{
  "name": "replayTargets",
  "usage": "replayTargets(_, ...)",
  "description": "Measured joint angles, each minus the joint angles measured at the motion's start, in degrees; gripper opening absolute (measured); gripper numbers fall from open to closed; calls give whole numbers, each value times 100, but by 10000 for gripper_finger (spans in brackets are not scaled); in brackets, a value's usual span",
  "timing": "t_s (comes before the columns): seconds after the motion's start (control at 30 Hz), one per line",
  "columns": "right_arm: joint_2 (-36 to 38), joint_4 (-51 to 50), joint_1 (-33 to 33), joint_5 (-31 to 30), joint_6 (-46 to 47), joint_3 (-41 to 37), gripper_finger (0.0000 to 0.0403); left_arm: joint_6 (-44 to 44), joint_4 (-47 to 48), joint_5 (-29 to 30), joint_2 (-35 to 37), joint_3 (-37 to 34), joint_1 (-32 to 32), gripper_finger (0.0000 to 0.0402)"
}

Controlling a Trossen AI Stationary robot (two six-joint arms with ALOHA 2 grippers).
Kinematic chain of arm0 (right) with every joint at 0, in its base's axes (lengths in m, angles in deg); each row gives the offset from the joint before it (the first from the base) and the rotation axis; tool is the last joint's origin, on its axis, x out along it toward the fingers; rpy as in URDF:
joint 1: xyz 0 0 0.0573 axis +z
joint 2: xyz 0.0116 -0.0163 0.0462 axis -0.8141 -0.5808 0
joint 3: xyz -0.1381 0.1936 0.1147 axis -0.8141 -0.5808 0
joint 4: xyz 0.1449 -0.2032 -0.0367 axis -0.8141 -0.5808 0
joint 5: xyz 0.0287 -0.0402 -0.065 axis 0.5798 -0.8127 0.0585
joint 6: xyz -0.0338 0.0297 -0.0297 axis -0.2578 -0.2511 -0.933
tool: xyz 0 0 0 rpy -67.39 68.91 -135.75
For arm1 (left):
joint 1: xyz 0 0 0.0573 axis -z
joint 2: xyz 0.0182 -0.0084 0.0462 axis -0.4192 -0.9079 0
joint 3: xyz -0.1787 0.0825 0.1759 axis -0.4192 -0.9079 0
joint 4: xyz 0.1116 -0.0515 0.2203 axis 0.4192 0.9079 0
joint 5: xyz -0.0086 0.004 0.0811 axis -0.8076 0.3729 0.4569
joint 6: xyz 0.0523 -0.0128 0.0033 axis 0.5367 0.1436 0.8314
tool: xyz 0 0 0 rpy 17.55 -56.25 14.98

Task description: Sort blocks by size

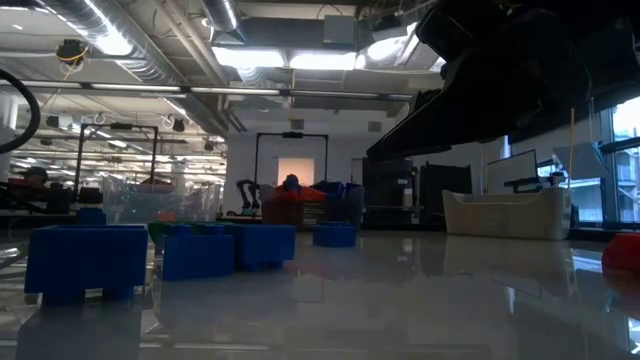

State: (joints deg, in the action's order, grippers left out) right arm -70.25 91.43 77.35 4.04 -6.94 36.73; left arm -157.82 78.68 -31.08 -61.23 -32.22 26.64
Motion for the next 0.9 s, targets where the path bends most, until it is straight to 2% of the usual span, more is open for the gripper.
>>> replayTargets(0.23, 0, 0, 0, -2, -6, 0, 248, 1138, 174, 244, 93, 151, -55, 88)
replayTargets(0.37, 0, 2, 0, -2, -54, 0, 248, 2095, 948, 400, 202, 467, -242, 82)
replayTargets(0.47, 0, 2, 0, -2, -58, 0, 248, 2690, 1076, 609, 358, 653, -502, 82)
replayTargets(0.67, 89, -37, 9, 101, -145, 0, 248, 3923, 851, 1554, 871, 961, -1267, 81)
replayTargets(0.9, 701, -435, 6, 239, -261, 0, 248, 5503, 104, 2837, 1539, 1019, -2456, 84)
